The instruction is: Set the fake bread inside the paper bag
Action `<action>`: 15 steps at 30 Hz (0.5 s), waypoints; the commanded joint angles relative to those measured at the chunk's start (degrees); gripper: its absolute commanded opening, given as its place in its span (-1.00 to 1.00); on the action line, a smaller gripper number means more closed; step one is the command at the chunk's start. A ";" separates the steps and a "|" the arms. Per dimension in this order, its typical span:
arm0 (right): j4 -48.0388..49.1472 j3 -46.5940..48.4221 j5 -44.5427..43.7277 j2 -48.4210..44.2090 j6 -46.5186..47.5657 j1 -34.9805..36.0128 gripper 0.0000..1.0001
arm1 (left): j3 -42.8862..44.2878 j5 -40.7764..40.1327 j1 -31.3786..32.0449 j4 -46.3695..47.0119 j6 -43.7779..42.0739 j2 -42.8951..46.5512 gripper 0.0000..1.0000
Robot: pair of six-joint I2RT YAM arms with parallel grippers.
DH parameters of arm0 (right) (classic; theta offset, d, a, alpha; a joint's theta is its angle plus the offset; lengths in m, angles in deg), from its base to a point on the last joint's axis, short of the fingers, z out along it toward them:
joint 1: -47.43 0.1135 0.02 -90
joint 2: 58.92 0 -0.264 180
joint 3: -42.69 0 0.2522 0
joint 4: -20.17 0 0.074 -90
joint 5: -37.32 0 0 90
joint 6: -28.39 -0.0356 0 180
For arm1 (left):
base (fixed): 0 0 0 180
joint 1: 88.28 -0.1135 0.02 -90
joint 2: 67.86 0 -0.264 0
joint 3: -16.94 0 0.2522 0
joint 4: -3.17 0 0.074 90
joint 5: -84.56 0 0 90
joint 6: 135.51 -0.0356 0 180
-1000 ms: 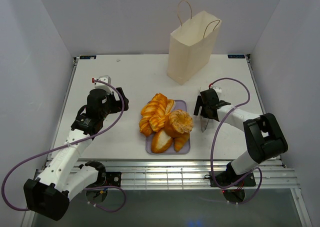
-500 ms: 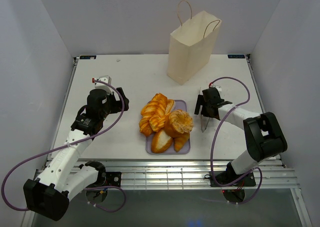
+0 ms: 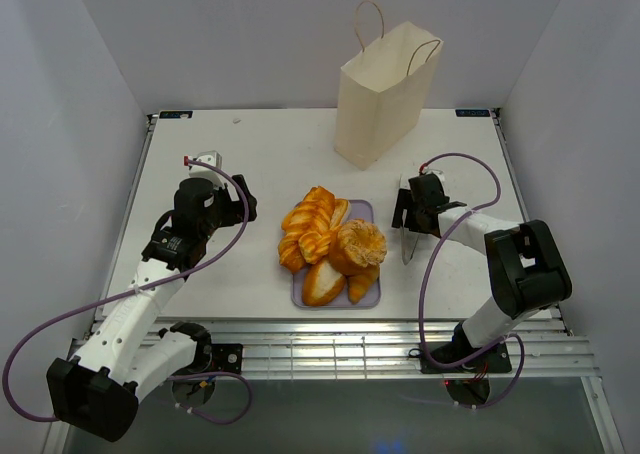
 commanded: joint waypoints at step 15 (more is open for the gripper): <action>0.62 1.09 3.35 0.78 0.53 -0.39 0.52 | 1.66 -0.32 0.27 0.69 -0.50 0.43 0.96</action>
